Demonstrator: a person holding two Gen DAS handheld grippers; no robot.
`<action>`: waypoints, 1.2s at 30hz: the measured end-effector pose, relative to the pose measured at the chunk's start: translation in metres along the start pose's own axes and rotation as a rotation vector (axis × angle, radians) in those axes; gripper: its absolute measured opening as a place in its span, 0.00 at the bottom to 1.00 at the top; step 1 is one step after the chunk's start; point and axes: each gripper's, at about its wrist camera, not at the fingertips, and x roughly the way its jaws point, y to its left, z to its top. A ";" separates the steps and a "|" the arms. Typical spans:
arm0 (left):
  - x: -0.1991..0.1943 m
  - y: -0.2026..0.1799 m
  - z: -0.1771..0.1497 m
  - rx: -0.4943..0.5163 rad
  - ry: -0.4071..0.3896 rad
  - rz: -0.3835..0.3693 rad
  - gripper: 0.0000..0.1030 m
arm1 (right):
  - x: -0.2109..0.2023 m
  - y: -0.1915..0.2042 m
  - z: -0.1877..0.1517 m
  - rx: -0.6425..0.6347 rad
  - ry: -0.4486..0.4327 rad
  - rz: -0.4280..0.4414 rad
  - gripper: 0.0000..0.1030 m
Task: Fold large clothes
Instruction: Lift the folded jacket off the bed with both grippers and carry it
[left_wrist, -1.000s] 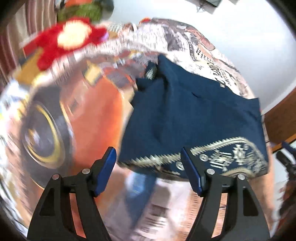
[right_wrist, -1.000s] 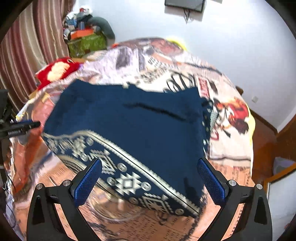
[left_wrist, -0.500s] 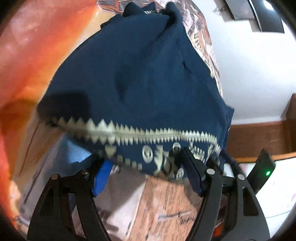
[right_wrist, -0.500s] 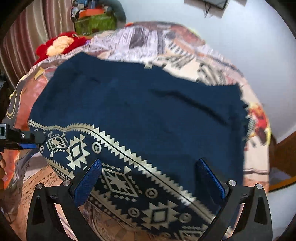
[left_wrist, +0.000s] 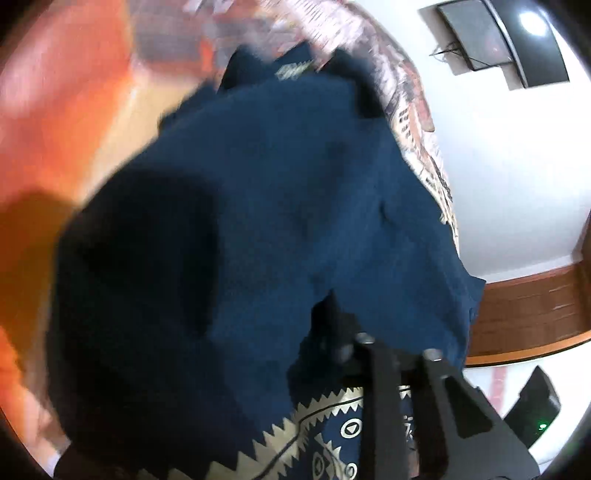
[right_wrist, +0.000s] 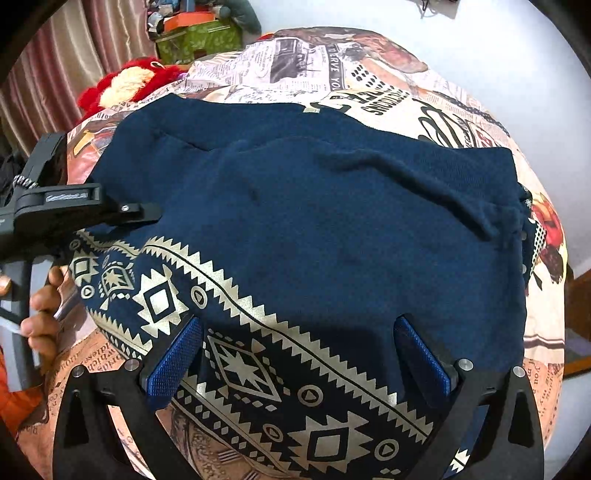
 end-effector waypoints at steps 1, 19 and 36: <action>-0.007 -0.010 0.000 0.043 -0.034 0.018 0.10 | 0.000 0.001 0.001 0.000 0.004 0.001 1.00; -0.071 -0.148 -0.020 0.441 -0.219 0.070 0.06 | -0.006 -0.035 0.018 0.245 -0.042 0.119 1.00; -0.032 -0.266 -0.121 0.820 -0.159 0.073 0.06 | -0.121 -0.106 -0.075 0.301 -0.134 0.058 1.00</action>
